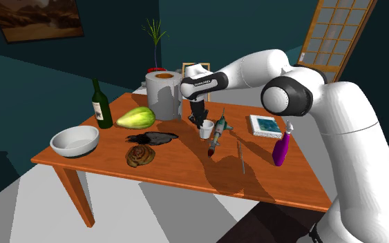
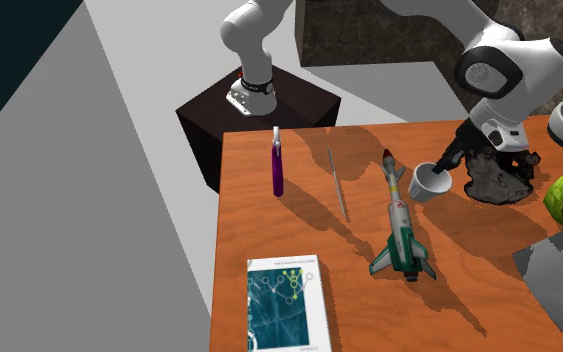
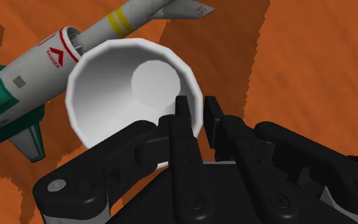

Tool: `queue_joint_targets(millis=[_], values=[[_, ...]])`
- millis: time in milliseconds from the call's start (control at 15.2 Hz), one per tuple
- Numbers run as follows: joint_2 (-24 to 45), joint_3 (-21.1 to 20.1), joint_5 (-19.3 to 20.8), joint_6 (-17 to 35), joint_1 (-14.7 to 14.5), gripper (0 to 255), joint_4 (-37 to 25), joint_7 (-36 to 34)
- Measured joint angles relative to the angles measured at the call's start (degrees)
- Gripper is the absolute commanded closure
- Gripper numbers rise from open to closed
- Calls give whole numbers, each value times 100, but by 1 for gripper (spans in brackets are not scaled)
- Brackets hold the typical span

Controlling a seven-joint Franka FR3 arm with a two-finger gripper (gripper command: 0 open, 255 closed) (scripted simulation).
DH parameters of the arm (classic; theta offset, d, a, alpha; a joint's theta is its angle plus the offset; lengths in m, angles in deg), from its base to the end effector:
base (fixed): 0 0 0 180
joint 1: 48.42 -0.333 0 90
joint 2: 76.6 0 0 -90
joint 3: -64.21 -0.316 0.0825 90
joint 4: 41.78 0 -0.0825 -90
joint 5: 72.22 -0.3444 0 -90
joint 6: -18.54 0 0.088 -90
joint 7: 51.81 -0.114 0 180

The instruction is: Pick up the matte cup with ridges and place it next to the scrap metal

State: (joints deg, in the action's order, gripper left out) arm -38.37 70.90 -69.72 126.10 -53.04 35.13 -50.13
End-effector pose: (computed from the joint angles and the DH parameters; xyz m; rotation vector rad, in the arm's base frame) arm 0.6793 -0.0110 0.3365 3.0247 0.0443 -0.1998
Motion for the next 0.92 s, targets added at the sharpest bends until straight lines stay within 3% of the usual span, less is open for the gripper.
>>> queue_joint_targets(millis=[726,792,924], values=[[183,-8,-8,353,10,255,170,-20],[183,-8,-8,353,10,0,170,-20],[183,-8,-8,353,10,0,168,-20]])
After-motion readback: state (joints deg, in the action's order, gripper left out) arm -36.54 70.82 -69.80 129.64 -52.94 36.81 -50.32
